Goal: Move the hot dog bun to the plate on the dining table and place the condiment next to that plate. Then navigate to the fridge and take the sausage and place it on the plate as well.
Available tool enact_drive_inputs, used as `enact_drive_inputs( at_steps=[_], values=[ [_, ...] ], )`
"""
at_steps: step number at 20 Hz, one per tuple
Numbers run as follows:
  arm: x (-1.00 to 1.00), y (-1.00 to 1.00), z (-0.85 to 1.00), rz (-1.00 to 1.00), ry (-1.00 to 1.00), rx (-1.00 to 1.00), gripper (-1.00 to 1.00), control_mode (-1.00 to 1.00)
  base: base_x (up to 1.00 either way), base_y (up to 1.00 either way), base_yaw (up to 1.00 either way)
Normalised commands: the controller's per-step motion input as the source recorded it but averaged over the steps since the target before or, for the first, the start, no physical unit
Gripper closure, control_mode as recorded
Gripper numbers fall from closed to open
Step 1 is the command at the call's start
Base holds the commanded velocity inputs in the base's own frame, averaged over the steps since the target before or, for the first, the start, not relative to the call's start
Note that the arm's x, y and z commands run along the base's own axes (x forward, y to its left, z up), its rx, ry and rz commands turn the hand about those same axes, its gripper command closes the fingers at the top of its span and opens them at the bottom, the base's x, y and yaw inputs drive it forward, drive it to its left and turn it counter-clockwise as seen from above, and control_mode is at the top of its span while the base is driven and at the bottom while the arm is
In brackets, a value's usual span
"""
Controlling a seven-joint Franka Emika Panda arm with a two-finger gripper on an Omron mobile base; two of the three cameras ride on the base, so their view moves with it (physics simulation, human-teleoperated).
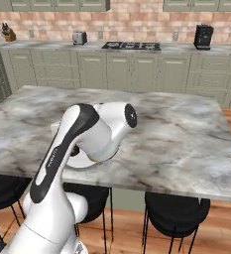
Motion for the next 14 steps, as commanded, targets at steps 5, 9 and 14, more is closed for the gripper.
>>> enact_drive_inputs(
  at_steps=[5,9,14],
  values=[
    [0.78,-0.83,-0.69,0.03,0.0,0.01,1.0,-1.0,0.0,0.0,0.0],
    [0.94,-0.35,-0.67,-0.02,0.02,0.0,1.0,-1.0,0.0,0.0,0.0],
    [0.97,-0.37,-0.4,0.0,0.04,0.0,1.0,-1.0,0.0,0.0,0.0]
  ],
)
